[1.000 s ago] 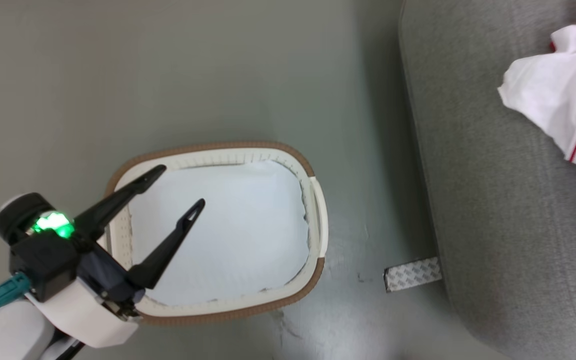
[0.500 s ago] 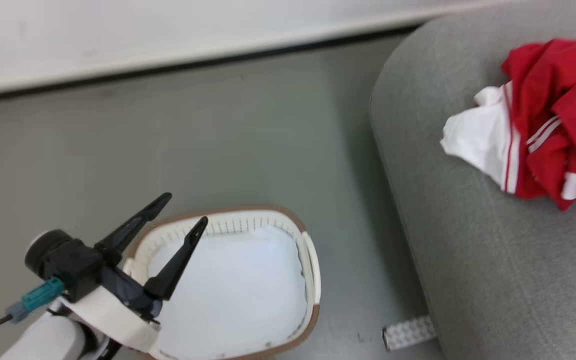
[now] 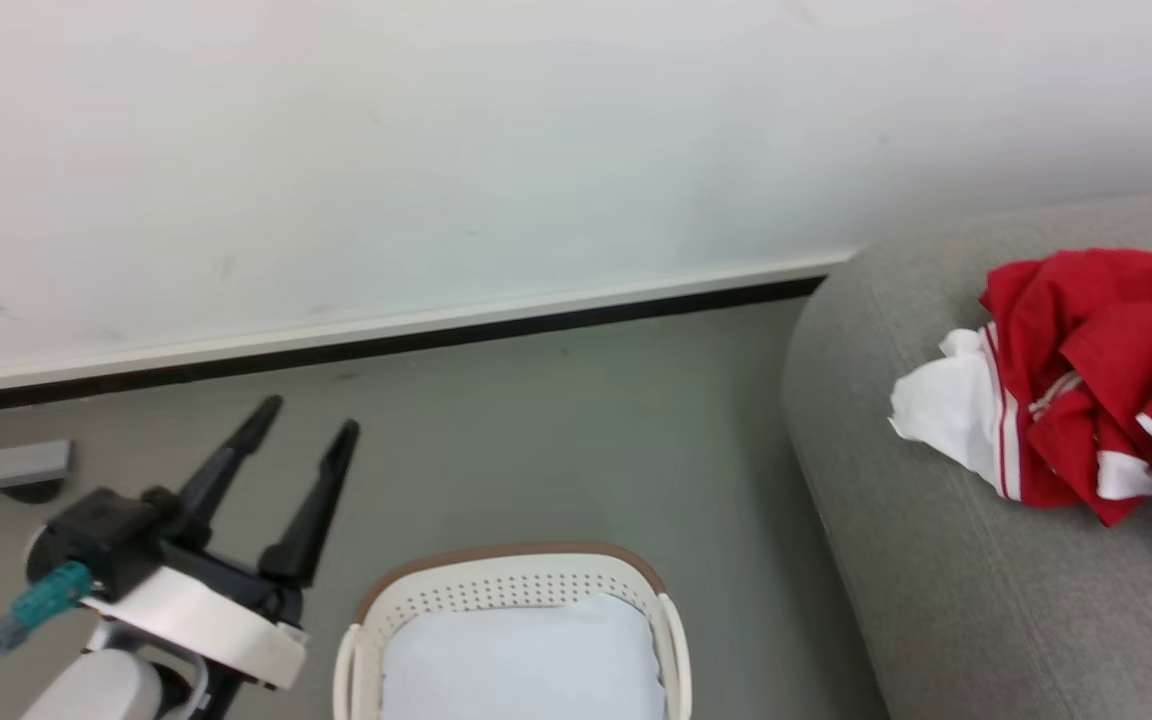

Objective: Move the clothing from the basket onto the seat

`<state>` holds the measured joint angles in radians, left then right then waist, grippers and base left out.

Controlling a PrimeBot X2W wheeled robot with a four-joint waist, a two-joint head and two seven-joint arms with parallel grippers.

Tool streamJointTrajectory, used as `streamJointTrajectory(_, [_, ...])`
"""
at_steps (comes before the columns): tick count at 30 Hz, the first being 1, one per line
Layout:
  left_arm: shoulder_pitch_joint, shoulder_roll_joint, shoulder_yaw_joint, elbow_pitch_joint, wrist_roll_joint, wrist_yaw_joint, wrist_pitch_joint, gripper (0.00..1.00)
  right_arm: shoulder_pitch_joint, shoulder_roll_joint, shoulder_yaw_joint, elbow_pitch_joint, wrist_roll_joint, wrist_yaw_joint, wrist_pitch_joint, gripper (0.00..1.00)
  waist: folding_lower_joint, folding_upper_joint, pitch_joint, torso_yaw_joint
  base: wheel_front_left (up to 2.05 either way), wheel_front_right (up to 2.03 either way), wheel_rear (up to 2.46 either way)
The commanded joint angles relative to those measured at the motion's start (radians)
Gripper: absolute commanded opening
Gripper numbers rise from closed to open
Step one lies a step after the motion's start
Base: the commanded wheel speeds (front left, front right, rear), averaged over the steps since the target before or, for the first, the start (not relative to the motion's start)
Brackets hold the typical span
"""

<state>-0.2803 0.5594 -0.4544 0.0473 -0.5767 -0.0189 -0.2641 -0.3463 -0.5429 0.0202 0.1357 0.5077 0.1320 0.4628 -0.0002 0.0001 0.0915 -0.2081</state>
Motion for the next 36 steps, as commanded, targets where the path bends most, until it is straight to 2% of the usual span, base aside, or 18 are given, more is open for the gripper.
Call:
streamJointTrajectory(1, [0.02, -0.006, 0.026, 0.0, -0.006, 0.01, 0.0, 1.0, 0.013, 0.005, 0.0, -0.036, 0.017, -0.003, -0.014, 1.0, 0.0002, -0.0001, -0.051, 0.052, 0.0, 0.0, 0.0])
streamJointTrajectory(8, [0.088, -0.037, 0.164, 0.012, -0.013, 0.026, 0.0, 1.0, 0.046, 0.096, 0.025, -0.193, -0.004, -0.003, -0.08, 1.0, 0.0002, -0.0001, -0.08, 0.105, 0.0, 0.0, 0.0])
streamJointTrajectory(15, [0.175, -0.108, 0.271, 0.042, 0.018, 0.046, 0.0, 1.0, 0.121, 0.233, 0.039, -0.242, -0.082, -0.003, -0.198, 1.0, 0.0002, -0.0001, -0.1, 0.125, 0.0, 0.0, 0.0])
streamJointTrajectory(20, [0.227, -0.164, 0.323, 0.058, 0.059, 0.039, 0.0, 1.0, 0.212, 0.345, 0.052, -0.216, -0.162, -0.003, -0.343, 1.0, 0.0002, -0.0001, -0.105, 0.13, 0.0, 0.0, 0.0])
streamJointTrajectory(23, [0.259, -0.216, 0.35, 0.074, 0.054, 0.017, 0.0, 1.0, 0.261, 0.401, 0.051, -0.182, -0.224, -0.003, -0.454, 1.0, 0.0002, -0.0001, -0.106, 0.129, 0.0, 0.0, 0.0])
streamJointTrajectory(27, [0.271, -0.261, 0.391, 0.088, 0.104, -0.012, 0.0, 1.0, 0.314, 0.466, 0.038, -0.107, -0.287, -0.003, -0.604, 1.0, 0.0002, -0.0001, -0.105, 0.129, 0.0, 0.0, 0.0])
streamJointTrajectory(31, [0.292, -0.304, 0.435, 0.101, 0.167, -0.034, 0.0, 1.0, 0.346, 0.488, 0.069, -0.032, -0.315, -0.003, -0.691, 1.0, 0.0002, -0.0001, -0.103, 0.125, 0.0, 0.0, 0.0])
streamJointTrajectory(36, [0.302, -0.339, 0.476, 0.117, 0.223, -0.066, 0.0, 1.0, 0.338, 0.492, 0.11, 0.046, -0.292, -0.003, -0.72, 1.0, 0.0002, -0.0001, -0.098, 0.12, 0.0, 0.0, 0.0])
